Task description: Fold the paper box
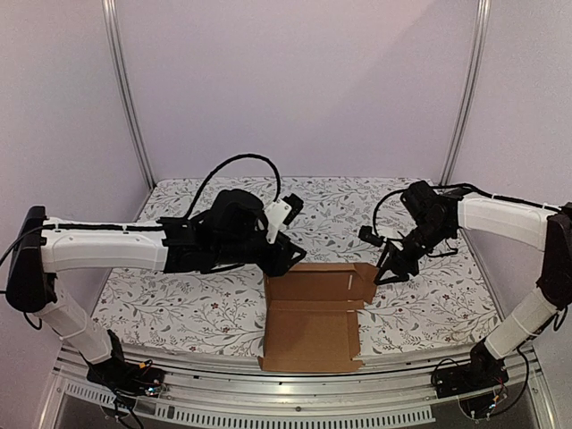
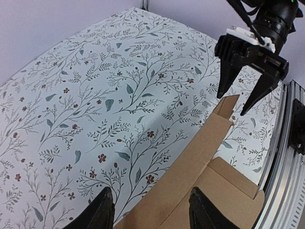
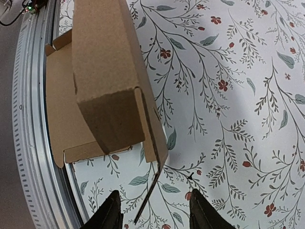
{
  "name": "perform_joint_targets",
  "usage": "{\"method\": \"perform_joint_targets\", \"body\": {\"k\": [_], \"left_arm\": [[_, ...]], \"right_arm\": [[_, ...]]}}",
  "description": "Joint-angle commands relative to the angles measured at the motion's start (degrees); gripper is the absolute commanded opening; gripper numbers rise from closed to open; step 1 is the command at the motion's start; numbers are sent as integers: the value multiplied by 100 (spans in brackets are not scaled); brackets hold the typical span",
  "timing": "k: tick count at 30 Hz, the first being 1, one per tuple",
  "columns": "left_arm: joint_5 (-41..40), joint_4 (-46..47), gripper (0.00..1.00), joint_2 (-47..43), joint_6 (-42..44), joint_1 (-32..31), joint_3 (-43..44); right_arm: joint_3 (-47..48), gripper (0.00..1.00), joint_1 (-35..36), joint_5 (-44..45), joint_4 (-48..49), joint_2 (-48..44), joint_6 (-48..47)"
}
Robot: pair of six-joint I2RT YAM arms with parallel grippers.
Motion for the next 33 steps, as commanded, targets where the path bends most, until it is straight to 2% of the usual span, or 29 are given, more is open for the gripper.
{"method": "perform_joint_targets", "body": {"k": [1,6,11,15,18,25,28,33], "left_arm": [[-26,205,54,-312,264,-211,-96],[-335,-580,54,-190,607,-304,225],[-652,-775,54,-343,562,-369,139],[-1521,-770,53,-497,1000,-852,114],[-2200,-848,53,-452,1719,-1188,152],[-3500,-1585,51,467,2640,-1335,729],[-3602,-1651,51,784,2939,-1306,875],[-3093,-1778,50,1113,3078,-1149,1055]], "right_arm": [[269,42,62,-109,257,511,460],[507,15,182,-63,334,688,721],[869,1,424,247,280,754,932],[1627,0,435,110,-409,1056,1344],[2309,0,436,-58,-1198,1592,1581],[2573,0,436,-277,-1872,2189,1696],[2597,0,435,-403,-2076,2310,1646],[2578,0,429,-554,-2268,2465,1543]]}}
